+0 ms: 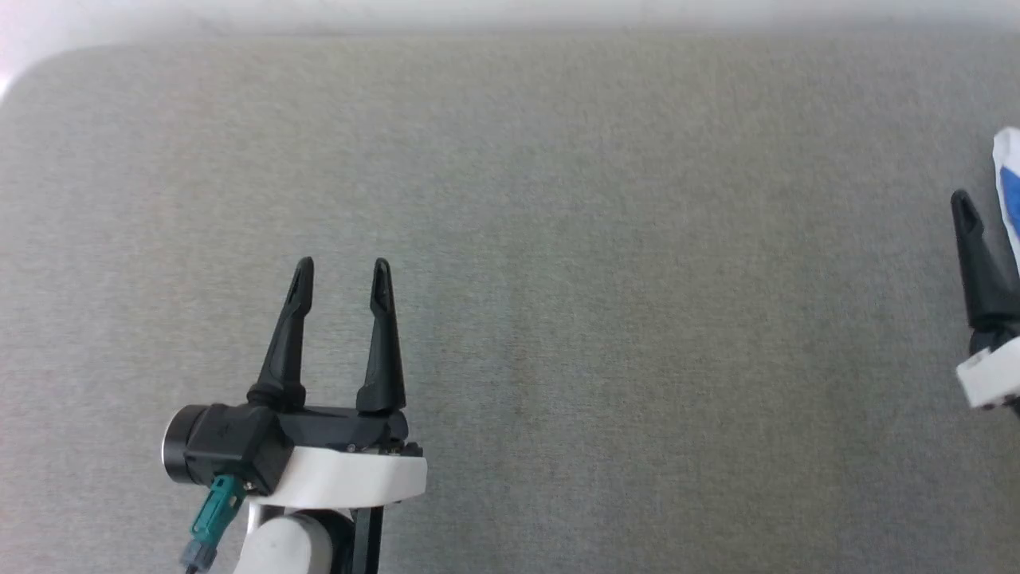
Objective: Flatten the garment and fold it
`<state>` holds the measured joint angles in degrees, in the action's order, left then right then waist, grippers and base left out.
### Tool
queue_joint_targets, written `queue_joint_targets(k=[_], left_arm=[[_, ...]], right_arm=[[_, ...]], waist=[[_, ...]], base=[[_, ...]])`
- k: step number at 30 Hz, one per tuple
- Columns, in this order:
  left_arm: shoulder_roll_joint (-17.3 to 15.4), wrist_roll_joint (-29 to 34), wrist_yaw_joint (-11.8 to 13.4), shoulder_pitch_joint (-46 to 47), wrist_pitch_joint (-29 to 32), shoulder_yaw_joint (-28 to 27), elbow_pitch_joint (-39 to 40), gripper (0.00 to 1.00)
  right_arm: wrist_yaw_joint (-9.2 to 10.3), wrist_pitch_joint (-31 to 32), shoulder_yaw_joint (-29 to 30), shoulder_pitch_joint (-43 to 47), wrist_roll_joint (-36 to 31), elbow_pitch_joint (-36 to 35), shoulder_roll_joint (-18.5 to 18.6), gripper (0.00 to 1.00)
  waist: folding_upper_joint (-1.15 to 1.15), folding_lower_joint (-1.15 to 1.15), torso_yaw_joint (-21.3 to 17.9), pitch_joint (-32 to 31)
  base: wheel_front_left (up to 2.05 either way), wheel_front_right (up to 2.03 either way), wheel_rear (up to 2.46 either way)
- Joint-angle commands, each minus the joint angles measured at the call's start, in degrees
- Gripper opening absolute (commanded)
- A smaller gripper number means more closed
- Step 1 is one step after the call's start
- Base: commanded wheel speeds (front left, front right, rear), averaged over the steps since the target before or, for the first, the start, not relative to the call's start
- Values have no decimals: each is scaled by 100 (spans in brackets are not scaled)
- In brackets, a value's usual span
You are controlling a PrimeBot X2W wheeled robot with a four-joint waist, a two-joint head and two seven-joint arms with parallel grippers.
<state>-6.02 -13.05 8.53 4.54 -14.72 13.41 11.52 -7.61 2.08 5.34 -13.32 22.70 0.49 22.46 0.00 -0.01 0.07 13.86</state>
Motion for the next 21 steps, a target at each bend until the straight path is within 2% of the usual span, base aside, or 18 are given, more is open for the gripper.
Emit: queue_joint_targets(k=[1,8,12,21], left_arm=[[-31,-20,-41,-20,-22,-20,-47,100],[-98,-24,-92,-16,-10,13,-495,100],[-105,110,-36,-153,-16,96,-713,100],[-61,258,10,-479,-26,143,-969,100]], right_arm=[[12,-20,64,134,-116,-122,-140,100],[12,-284,328,713,-996,-697,-975,100],[12,-630,421,1061,-1446,-665,-1404,100],[12,-1318,838,1453,-2048,-288,-1888,100]], waist=[[0,1,275,-326],[0,1,445,-542],[0,1,494,-587],[0,1,494,-613]], base=[[0,0,0],[0,0,0],[0,0,0],[0,0,0]])
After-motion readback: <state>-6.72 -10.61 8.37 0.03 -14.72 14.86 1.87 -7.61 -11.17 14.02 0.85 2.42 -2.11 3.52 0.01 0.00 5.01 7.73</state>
